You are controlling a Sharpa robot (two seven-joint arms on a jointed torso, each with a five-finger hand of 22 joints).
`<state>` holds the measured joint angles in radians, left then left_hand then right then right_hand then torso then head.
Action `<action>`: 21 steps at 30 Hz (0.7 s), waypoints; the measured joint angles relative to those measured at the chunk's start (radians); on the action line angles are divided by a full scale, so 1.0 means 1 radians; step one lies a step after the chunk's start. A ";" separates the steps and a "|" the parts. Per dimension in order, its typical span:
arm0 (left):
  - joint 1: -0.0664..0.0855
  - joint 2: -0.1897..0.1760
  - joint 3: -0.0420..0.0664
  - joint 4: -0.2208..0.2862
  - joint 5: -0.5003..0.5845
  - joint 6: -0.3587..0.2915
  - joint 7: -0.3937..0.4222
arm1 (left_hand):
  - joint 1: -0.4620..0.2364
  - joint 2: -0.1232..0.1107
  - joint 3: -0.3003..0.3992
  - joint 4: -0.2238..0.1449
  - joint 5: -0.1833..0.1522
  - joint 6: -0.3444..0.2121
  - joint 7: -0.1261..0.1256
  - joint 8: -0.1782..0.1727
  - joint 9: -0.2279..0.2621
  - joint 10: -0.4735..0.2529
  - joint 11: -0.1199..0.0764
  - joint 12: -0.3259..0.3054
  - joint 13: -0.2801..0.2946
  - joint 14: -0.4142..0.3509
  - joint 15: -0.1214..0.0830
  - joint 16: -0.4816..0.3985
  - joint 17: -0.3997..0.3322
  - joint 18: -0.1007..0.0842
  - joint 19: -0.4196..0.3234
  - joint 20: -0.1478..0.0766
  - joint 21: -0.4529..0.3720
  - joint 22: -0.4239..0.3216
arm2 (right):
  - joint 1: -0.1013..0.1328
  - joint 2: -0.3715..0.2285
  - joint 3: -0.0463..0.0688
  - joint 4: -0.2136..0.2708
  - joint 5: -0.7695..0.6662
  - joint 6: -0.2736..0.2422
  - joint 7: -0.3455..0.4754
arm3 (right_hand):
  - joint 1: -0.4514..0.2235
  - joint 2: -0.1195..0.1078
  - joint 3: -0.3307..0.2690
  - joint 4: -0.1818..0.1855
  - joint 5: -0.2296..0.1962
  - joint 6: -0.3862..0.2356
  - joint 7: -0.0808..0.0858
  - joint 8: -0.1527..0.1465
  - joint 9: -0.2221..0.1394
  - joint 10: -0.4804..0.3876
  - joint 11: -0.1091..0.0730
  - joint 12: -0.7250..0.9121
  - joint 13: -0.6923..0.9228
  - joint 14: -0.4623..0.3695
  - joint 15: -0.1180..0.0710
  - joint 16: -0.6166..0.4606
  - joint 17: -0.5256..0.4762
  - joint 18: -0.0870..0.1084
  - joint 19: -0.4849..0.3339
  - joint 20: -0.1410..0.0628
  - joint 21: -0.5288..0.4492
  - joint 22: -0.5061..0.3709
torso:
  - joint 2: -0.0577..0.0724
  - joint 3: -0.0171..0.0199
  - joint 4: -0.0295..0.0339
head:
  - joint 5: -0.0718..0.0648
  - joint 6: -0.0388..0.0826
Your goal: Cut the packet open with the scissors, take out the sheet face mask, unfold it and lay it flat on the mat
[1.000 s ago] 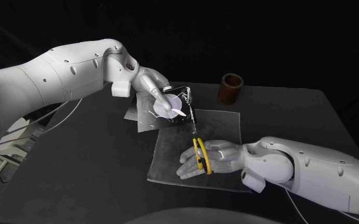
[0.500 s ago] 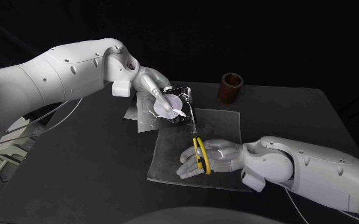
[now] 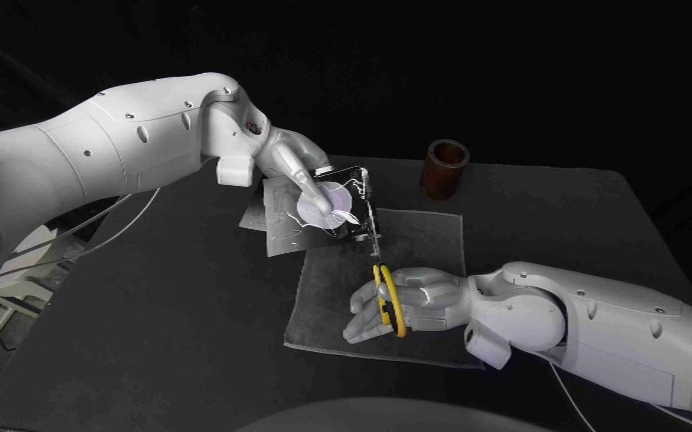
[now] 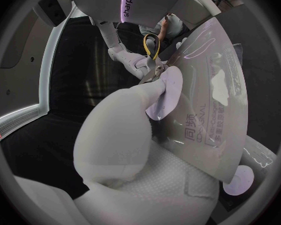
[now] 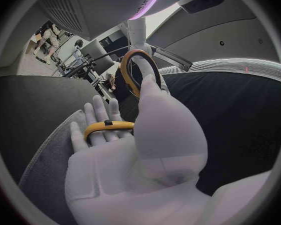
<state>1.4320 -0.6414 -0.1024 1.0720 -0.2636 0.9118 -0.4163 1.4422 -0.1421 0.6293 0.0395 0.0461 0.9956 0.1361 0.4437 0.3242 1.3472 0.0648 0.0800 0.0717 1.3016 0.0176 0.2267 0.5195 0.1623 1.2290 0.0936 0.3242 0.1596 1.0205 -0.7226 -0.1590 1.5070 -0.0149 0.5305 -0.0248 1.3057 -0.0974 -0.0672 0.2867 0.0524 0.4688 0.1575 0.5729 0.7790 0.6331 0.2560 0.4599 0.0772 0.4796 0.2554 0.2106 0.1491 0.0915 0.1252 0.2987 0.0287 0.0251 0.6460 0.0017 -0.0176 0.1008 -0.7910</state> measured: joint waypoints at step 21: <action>0.000 -0.001 0.000 0.001 -0.002 0.000 -0.002 | 0.003 0.003 0.003 -0.003 -0.003 -0.001 0.000 0.003 0.000 -0.002 0.002 0.000 0.001 -0.001 0.001 0.000 -0.001 0.000 -0.003 0.003 0.004 0.001 | 0.000 -0.006 0.000 0.007 0.002 -0.042 0.010 | 0.106 0.054 0.159 -0.064 0.040 0.231 0.026 0.066 -0.105 0.249 -0.078 0.066 -0.010 0.301 -0.080 0.149 0.031 0.049 0.177 -0.003 0.063 0.030 | 0.000 -0.0002 0.0000 | 0.001 -0.002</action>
<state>1.4322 -0.6421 -0.1022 1.0734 -0.2656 0.9118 -0.4185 1.4449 -0.1395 0.6320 0.0368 0.0432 0.9950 0.1356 0.4463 0.3245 1.3455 0.0664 0.0799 0.0726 1.3008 0.0185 0.2266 0.5187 0.1628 1.2256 0.0970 0.3283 0.1604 1.0203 -0.7281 -0.1586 1.5141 -0.0131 0.4882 -0.0147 1.4118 -0.0430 0.0915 0.2230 0.0920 0.7001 0.1837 0.6392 0.6742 0.8818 0.1778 0.5255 0.0668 0.7806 0.1753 0.3598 0.1798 0.1409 0.3025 0.2961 0.0915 0.0551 0.6460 0.0015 -0.0176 0.1016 -0.7931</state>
